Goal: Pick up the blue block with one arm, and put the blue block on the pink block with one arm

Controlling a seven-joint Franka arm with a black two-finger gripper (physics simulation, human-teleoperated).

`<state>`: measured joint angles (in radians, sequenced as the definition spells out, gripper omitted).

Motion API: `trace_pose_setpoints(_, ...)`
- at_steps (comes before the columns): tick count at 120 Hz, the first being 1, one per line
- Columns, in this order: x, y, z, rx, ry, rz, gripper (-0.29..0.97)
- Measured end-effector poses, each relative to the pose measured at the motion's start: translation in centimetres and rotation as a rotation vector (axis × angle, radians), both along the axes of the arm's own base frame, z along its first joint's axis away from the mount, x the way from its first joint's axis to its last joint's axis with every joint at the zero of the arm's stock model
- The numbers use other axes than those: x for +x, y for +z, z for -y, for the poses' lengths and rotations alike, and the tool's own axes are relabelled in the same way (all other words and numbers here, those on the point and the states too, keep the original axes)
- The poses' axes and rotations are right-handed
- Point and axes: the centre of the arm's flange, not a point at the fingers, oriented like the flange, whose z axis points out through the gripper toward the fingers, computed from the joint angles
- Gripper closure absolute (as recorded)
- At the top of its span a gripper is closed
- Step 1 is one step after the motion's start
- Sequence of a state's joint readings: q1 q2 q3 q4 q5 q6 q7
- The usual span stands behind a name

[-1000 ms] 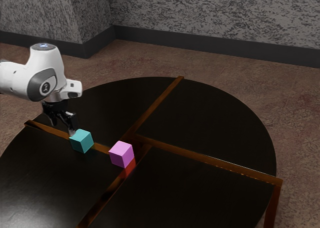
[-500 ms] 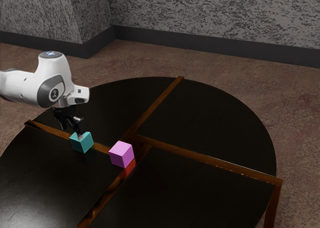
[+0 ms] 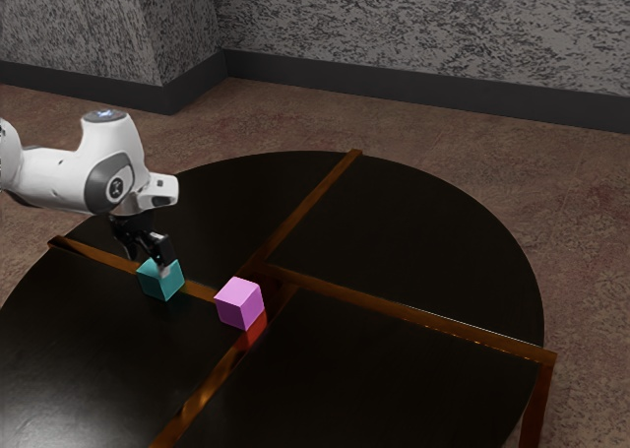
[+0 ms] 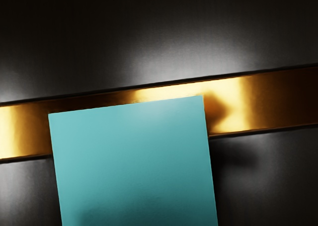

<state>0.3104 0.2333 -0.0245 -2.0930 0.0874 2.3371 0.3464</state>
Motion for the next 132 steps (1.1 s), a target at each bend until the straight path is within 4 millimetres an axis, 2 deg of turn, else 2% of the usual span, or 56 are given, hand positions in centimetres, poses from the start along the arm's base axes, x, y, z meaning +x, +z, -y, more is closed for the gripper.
trace_pose_setpoints(23, 1.2, -1.6, -0.4, -0.005, -0.006, -0.013, 0.0)
trace_pose_setpoints(56, 1.8, -3.3, -0.5, -0.012, -0.011, -0.033, 0.0)
trace_pose_setpoints(112, 2.6, -4.2, -1.0, -0.009, -0.022, -0.037, 0.0)
trace_pose_setpoints(132, 2.6, -4.2, -1.1, -0.009, -0.021, -0.038, 0.12)
